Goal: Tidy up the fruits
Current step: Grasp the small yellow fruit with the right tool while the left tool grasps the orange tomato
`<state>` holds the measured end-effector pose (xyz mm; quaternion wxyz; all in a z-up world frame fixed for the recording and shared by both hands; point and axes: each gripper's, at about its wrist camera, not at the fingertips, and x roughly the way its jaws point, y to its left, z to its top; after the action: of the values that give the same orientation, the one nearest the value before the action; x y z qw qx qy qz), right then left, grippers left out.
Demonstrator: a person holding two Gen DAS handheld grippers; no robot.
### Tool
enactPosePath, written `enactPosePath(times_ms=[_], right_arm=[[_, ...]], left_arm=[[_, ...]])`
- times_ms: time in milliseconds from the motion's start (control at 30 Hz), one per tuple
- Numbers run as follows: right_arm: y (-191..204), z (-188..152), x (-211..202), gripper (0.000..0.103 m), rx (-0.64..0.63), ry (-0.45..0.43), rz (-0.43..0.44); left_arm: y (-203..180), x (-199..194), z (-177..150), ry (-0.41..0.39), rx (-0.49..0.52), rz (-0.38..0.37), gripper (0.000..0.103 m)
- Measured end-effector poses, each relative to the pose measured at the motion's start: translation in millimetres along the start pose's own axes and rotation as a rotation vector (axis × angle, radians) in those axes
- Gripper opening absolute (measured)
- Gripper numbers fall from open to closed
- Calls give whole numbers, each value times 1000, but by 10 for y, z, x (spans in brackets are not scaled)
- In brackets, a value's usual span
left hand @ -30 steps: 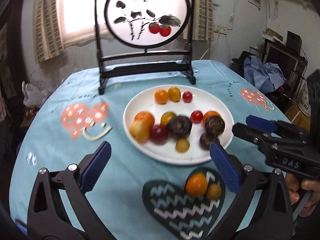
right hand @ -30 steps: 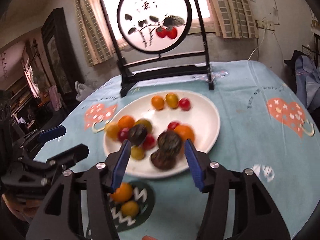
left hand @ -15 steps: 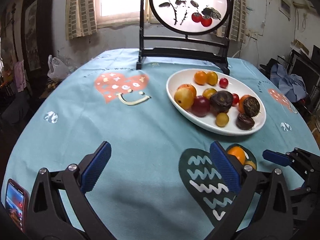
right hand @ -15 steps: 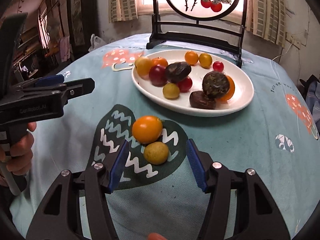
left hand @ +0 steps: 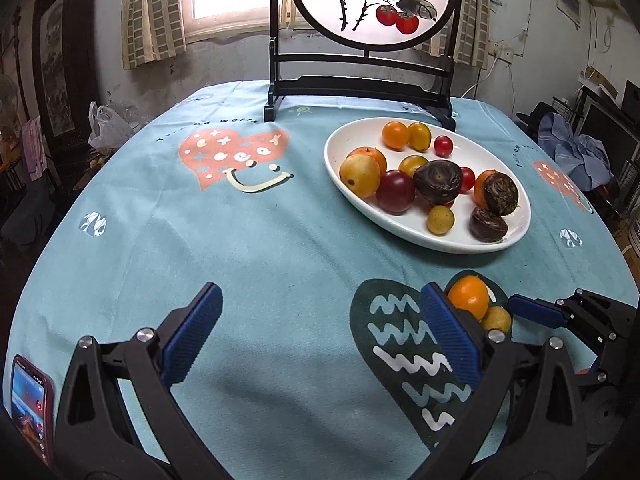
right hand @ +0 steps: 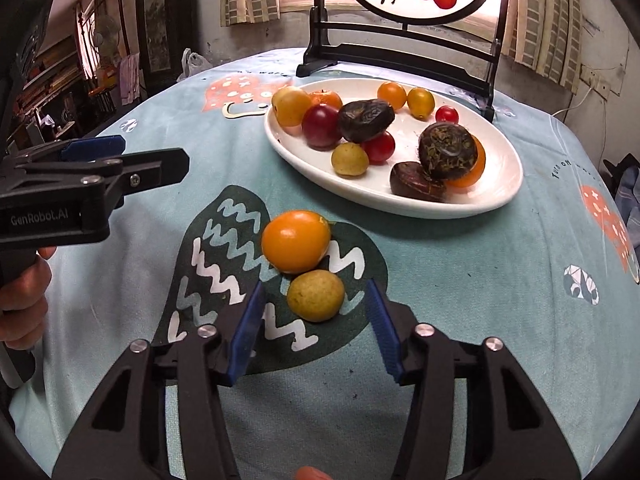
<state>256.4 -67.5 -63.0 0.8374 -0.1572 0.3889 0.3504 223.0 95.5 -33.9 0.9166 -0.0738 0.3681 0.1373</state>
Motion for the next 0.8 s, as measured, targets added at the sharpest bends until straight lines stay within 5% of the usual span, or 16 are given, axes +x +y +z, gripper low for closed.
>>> enactPosePath(times_ms=[800], right_arm=[[-17,16,-49,29,-1,-3,-1]], left_arm=[[8,2,0,-4,1,6,101]])
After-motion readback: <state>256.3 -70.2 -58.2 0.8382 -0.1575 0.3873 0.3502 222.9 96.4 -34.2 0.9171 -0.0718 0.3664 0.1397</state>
